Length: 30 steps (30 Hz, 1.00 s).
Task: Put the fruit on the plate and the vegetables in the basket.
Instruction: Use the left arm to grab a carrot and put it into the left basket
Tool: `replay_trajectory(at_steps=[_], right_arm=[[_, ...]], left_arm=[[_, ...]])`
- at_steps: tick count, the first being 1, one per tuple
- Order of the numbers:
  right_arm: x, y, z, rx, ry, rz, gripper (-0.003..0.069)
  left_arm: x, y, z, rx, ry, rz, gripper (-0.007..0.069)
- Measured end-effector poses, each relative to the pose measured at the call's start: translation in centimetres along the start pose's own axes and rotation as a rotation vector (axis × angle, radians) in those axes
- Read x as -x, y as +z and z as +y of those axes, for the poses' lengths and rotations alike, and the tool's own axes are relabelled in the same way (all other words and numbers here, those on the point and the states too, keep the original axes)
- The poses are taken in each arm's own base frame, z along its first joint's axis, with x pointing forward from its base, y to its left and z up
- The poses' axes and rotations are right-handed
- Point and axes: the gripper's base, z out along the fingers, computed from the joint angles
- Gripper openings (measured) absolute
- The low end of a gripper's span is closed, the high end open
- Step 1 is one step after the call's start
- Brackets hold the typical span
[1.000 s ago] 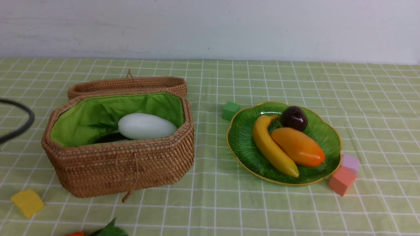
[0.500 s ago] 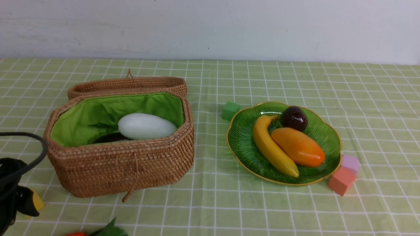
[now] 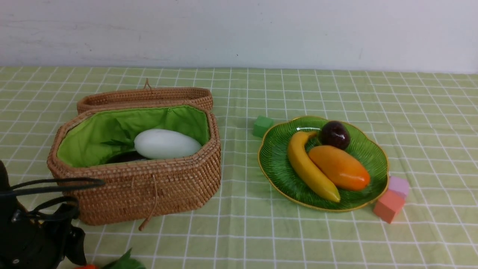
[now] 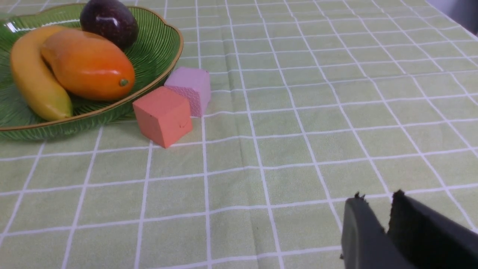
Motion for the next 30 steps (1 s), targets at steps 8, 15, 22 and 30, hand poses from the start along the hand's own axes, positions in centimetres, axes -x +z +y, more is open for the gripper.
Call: replay_trajectory(at_steps=[8, 15, 22, 30], right_arm=[[0.0, 0.0, 0.0, 0.000, 0.000, 0.000, 0.0143], [0.0, 0.0, 0.0, 0.000, 0.000, 0.000, 0.0150], [0.0, 0.0, 0.0, 0.000, 0.000, 0.000, 0.0162], [0.0, 0.0, 0.0, 0.000, 0.000, 0.000, 0.0171]], left_arm=[[0.3, 3.1, -0.9, 0.047, -0.019, 0.010, 0.0505], [0.2, 3.4, -0.9, 0.056, 0.071, 0.021, 0.0398], [-0.2, 3.1, -0.4, 0.109, 0.185, 0.073, 0.0398], [-0.7, -1.3, 0.6, -0.006, 0.225, 0.062, 0.0398]])
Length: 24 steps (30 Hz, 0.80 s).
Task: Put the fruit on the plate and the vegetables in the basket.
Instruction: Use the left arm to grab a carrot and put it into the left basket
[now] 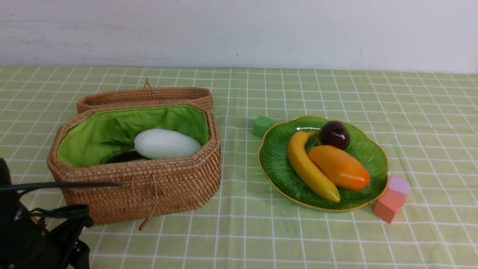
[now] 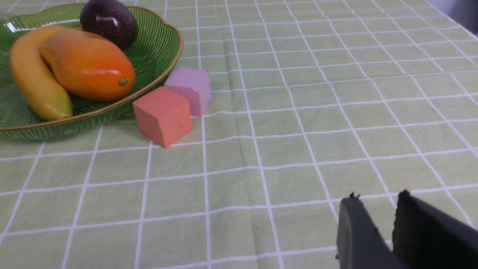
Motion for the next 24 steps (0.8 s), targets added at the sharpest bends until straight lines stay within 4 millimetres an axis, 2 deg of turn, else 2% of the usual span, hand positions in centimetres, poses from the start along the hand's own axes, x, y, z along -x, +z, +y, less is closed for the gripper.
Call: replay_trajectory(at_steps=[1, 3, 4, 5, 8, 9, 11, 14, 16, 19, 20, 22, 24], right_arm=[[0.0, 0.0, 0.0, 0.000, 0.000, 0.000, 0.0173], [0.0, 0.0, 0.0, 0.000, 0.000, 0.000, 0.0176], [0.0, 0.0, 0.0, 0.000, 0.000, 0.000, 0.0178], [0.0, 0.0, 0.0, 0.000, 0.000, 0.000, 0.0178], [0.0, 0.0, 0.0, 0.000, 0.000, 0.000, 0.0181], [0.0, 0.0, 0.0, 0.000, 0.000, 0.000, 0.0181], [0.0, 0.0, 0.0, 0.000, 0.000, 0.000, 0.0181], [0.0, 0.0, 0.0, 0.000, 0.000, 0.000, 0.0183], [0.0, 0.0, 0.0, 0.000, 0.000, 0.000, 0.0186], [0.0, 0.0, 0.0, 0.000, 0.000, 0.000, 0.0192], [0.0, 0.0, 0.0, 0.000, 0.000, 0.000, 0.0195], [0.0, 0.0, 0.0, 0.000, 0.000, 0.000, 0.0199], [0.0, 0.0, 0.0, 0.000, 0.000, 0.000, 0.0202]], left_arm=[[-0.3, -1.5, 0.2, -0.043, 0.035, -0.014, 0.0398], [-0.6, -3.2, 0.3, -0.094, 0.109, -0.033, 0.0398], [-0.9, -5.1, 0.2, -0.160, 0.186, -0.063, 0.0398], [-0.9, -5.4, 0.2, -0.169, 0.200, -0.068, 0.0398], [-1.5, -11.0, -0.5, -0.347, 0.477, -0.197, 0.0398], [-1.6, -11.3, -0.6, -0.356, 0.494, -0.206, 0.0398], [-1.7, -15.1, -1.7, -0.437, 0.751, -0.337, 0.0398], [-1.4, -17.5, -3.5, -0.423, 1.095, -0.480, 0.0398], [-0.9, -17.8, -4.8, -0.360, 1.350, -0.549, 0.0398], [-0.3, -17.1, -6.5, -0.280, 1.600, -0.583, 0.0398], [0.3, -16.1, -7.7, -0.221, 1.769, -0.593, 0.0398], [1.3, -14.0, -9.6, -0.138, 2.000, -0.595, 0.0398], [2.2, -12.1, -11.0, -0.080, 2.134, -0.615, 0.0398]])
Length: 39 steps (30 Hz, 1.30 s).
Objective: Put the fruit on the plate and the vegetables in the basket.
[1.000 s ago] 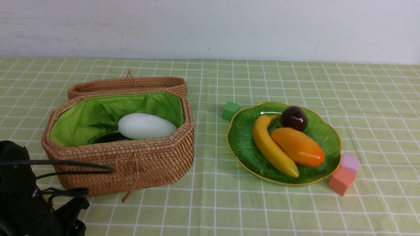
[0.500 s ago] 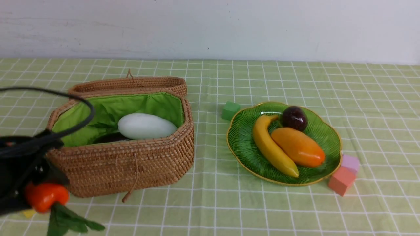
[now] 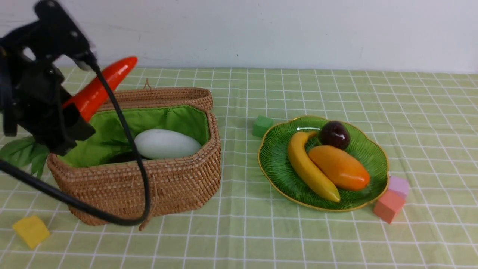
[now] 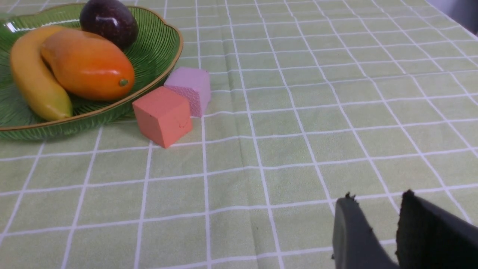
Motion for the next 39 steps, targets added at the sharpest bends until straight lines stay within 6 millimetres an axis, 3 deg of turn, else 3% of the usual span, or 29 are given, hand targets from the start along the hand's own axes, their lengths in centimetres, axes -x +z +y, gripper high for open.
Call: replay_trajectory(at_steps=[1, 2, 5, 9, 14, 17, 20, 23, 27, 30, 33, 34, 39], right_arm=[[0.0, 0.0, 0.0, 0.000, 0.000, 0.000, 0.0202], [0.0, 0.0, 0.0, 0.000, 0.000, 0.000, 0.0206], [0.0, 0.0, 0.0, 0.000, 0.000, 0.000, 0.0210], [0.0, 0.0, 0.0, 0.000, 0.000, 0.000, 0.0216], [0.0, 0.0, 0.0, 0.000, 0.000, 0.000, 0.0223], [0.0, 0.0, 0.0, 0.000, 0.000, 0.000, 0.0227], [0.0, 0.0, 0.0, 0.000, 0.000, 0.000, 0.0234], [0.0, 0.0, 0.0, 0.000, 0.000, 0.000, 0.0237], [0.0, 0.0, 0.0, 0.000, 0.000, 0.000, 0.0237], [0.0, 0.0, 0.0, 0.000, 0.000, 0.000, 0.0237], [0.0, 0.0, 0.0, 0.000, 0.000, 0.000, 0.0237], [0.0, 0.0, 0.0, 0.000, 0.000, 0.000, 0.0237], [0.0, 0.0, 0.0, 0.000, 0.000, 0.000, 0.0237]], left_arm=[[0.0, 0.3, 0.1, 0.001, 0.000, 0.001, 0.0398], [0.0, 2.4, 0.6, 0.017, 0.064, 0.009, 0.0398], [0.1, 6.0, 0.9, 0.030, 0.137, 0.031, 0.0398], [1.1, 8.3, 0.4, 0.067, 0.223, 0.024, 0.0398], [2.5, 9.1, -0.5, 0.108, 0.268, 0.019, 0.0399], [2.6, 9.1, -0.5, 0.118, 0.215, 0.019, 0.0487], [2.5, 9.0, -0.6, 0.113, 0.130, 0.025, 0.0627], [2.3, 8.6, -0.7, 0.097, 0.082, 0.044, 0.0662], [1.9, 6.9, -1.1, 0.054, 0.019, 0.090, 0.0643], [1.8, 4.1, -1.7, 0.013, -0.061, 0.100, 0.0592], [1.8, 0.8, -2.1, 0.004, -0.158, 0.074, 0.0533], [1.8, -1.8, -2.5, 0.015, -0.265, 0.041, 0.0479], [0.5, -9.1, -4.1, 0.035, -0.640, -0.014, 0.0290]])
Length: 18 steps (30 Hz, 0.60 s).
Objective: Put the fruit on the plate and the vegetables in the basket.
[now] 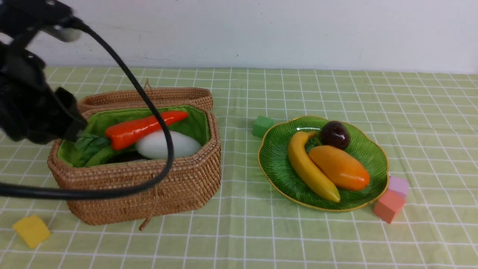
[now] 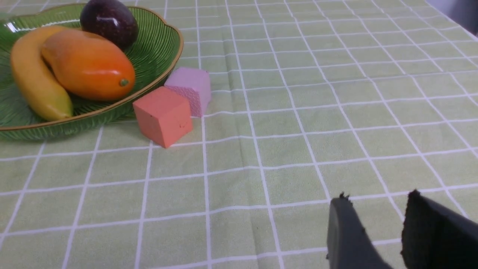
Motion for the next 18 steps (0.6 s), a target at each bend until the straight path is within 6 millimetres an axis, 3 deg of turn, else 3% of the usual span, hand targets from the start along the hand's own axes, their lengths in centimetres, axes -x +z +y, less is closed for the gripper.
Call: replay_trajectory(at_steps=[4, 7, 10, 12, 18], right_arm=[[0.0, 0.0, 0.0, 0.000, 0.000, 0.000, 0.0237], [0.0, 0.0, 0.0, 0.000, 0.000, 0.000, 0.0237], [0.0, 0.0, 0.0, 0.000, 0.000, 0.000, 0.0237], [0.0, 0.0, 0.0, 0.000, 0.000, 0.000, 0.0237], [0.0, 0.0, 0.0, 0.000, 0.000, 0.000, 0.0239]], left_arm=[[-2.8, -4.8, -0.5, -0.017, -0.115, 0.034, 0.0114], [-4.6, -7.9, -1.3, -0.068, -0.165, -0.049, 0.0003], [-6.9, -9.9, -2.2, -0.133, -0.193, -0.118, -0.0013], [-9.6, -11.3, -3.0, -0.181, -0.205, -0.171, -0.0013], [-15.1, -11.6, -4.5, -0.271, -0.226, -0.243, -0.0013]])
